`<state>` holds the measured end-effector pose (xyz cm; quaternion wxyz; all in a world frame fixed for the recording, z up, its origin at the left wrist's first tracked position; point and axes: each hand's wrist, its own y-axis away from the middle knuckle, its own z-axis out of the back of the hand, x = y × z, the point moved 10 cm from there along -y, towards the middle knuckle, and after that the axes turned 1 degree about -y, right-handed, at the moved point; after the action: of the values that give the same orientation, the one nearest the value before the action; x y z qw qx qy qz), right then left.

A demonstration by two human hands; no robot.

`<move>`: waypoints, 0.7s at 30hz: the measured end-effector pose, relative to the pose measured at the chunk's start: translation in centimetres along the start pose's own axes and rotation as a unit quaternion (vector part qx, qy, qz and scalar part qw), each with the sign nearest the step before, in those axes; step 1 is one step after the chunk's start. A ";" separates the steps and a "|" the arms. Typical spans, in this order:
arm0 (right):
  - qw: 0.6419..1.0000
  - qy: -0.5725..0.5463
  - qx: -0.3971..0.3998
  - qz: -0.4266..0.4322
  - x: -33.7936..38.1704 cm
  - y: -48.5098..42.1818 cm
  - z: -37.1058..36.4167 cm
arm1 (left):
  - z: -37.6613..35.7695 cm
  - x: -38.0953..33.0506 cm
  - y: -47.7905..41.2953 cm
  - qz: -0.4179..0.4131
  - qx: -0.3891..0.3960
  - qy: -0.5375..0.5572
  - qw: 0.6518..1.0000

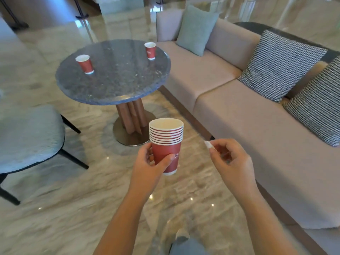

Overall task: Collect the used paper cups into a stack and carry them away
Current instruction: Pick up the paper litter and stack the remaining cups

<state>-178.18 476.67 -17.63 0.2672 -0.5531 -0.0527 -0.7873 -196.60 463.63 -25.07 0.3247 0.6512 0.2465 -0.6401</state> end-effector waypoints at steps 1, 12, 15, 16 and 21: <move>1.000 0.000 0.004 0.006 -0.1 -1.5 -0.1 | -0.3 -0.5 -1.2 -0.005 -0.007 -0.001 1.000; 0.998 0.003 0.070 0.004 -2.4 -13.4 -6.6 | 1.9 0.3 -11.1 0.029 -0.070 -0.008 0.997; 0.997 0.001 0.077 0.001 -2.5 -17.0 -10.0 | 4.1 -0.1 -15.0 0.037 -0.085 -0.016 0.996; 0.997 -0.001 0.078 0.004 -2.4 -18.4 -11.3 | 5.0 -0.2 -16.6 0.036 -0.089 -0.016 0.995; 0.997 -0.007 0.079 0.012 -1.3 -25.6 -18.3 | 9.3 -2.0 -25.4 0.019 -0.096 -0.002 0.995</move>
<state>-205.55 491.99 -20.42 0.3191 -0.5360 -0.1102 -0.7738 -221.69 473.91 -25.57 0.3985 0.6202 0.2939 -0.6085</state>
